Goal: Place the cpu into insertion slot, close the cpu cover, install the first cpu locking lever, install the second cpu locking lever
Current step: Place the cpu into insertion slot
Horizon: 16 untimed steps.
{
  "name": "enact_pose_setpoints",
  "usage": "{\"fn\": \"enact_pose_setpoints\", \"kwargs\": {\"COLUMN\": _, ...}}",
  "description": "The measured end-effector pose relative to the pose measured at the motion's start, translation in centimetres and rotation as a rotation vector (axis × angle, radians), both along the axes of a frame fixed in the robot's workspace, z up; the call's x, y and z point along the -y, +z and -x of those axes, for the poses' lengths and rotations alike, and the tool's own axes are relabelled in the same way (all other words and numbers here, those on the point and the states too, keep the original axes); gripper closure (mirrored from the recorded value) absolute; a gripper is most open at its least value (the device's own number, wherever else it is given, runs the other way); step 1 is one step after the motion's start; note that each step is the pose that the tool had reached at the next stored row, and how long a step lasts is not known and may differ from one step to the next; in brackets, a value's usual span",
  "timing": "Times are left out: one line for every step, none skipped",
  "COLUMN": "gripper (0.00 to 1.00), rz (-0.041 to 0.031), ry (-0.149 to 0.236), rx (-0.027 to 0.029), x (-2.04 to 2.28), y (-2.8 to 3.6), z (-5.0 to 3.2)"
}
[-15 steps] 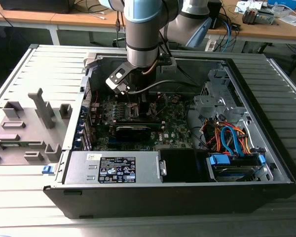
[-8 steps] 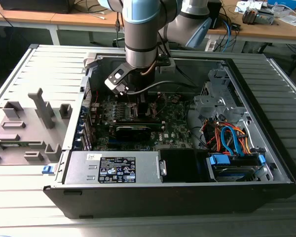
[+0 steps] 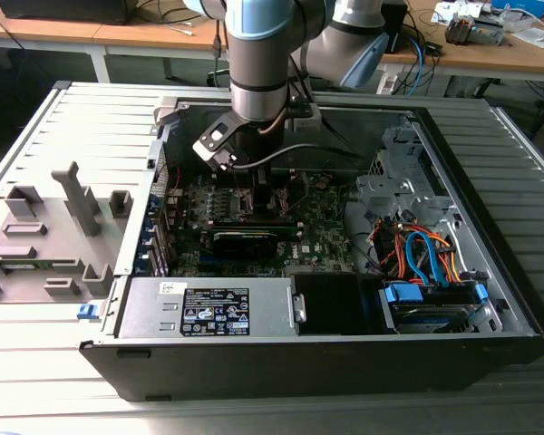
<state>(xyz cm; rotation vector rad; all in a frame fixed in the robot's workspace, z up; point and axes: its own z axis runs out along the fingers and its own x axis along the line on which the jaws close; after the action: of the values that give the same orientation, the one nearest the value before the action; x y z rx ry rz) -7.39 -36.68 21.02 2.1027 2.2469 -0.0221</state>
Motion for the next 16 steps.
{"fn": "enact_pose_setpoints", "kwargs": {"gripper": 0.46, "rz": 0.0008, "ry": 0.000, "rx": 0.0000, "x": -0.09, "y": -0.08, "z": 0.00}}
{"fn": "enact_pose_setpoints", "kwargs": {"gripper": 0.46, "rz": 0.0009, "ry": 0.000, "rx": -0.0001, "x": -0.11, "y": -0.15, "z": -0.01}}
{"fn": "enact_pose_setpoints", "kwargs": {"gripper": 0.46, "rz": 0.0009, "ry": 0.000, "rx": -0.0001, "x": -0.12, "y": -0.21, "z": -0.01}}
{"fn": "enact_pose_setpoints", "kwargs": {"gripper": 0.46, "rz": 0.0010, "ry": 0.000, "rx": -0.0001, "x": -0.14, "y": -0.29, "z": 0.00}}
{"fn": "enact_pose_setpoints", "kwargs": {"gripper": 0.46, "rz": 0.0009, "ry": 0.000, "rx": -0.0001, "x": -0.16, "y": -0.34, "z": 0.00}}
{"fn": "enact_pose_setpoints", "kwargs": {"gripper": 0.46, "rz": 0.0009, "ry": 0.000, "rx": -0.0001, "x": -0.17, "y": -0.39, "z": 0.00}}
{"fn": "enact_pose_setpoints", "kwargs": {"gripper": 0.46, "rz": 0.0010, "ry": 0.000, "rx": -0.0001, "x": -0.18, "y": -0.47, "z": 0.00}}
{"fn": "enact_pose_setpoints", "kwargs": {"gripper": 0.46, "rz": 0.0010, "ry": 0.000, "rx": -0.0001, "x": -0.19, "y": -0.54, "z": -0.01}}
{"fn": "enact_pose_setpoints", "kwargs": {"gripper": 0.46, "rz": 0.0011, "ry": 0.000, "rx": -0.0002, "x": -0.19, "y": -0.57, "z": 0.00}}
{"fn": "enact_pose_setpoints", "kwargs": {"gripper": 0.46, "rz": 0.0012, "ry": -0.001, "rx": -0.0002, "x": -0.19, "y": -0.61, "z": 0.00}}
{"fn": "enact_pose_setpoints", "kwargs": {"gripper": 0.46, "rz": 0.0012, "ry": -0.005, "rx": -0.0002, "x": -0.19, "y": -0.65, "z": 0.00}}
{"fn": "enact_pose_setpoints", "kwargs": {"gripper": 0.46, "rz": 0.0011, "ry": -0.011, "rx": -0.0001, "x": -0.19, "y": -0.68, "z": 0.00}}
{"fn": "enact_pose_setpoints", "kwargs": {"gripper": 0.46, "rz": 0.0011, "ry": -0.016, "rx": -0.0001, "x": -0.19, "y": -0.70, "z": 0.00}}
{"fn": "enact_pose_setpoints", "kwargs": {"gripper": 0.46, "rz": 0.0011, "ry": -0.023, "rx": -0.0002, "x": -0.19, "y": -0.72, "z": -0.01}}
{"fn": "enact_pose_setpoints", "kwargs": {"gripper": 0.46, "rz": 0.0011, "ry": -0.029, "rx": -0.0001, "x": -0.19, "y": -0.74, "z": -0.03}}
{"fn": "enact_pose_setpoints", "kwargs": {"gripper": 0.46, "rz": 0.0011, "ry": -0.035, "rx": -0.0001, "x": -0.19, "y": -0.75, "z": -0.05}}
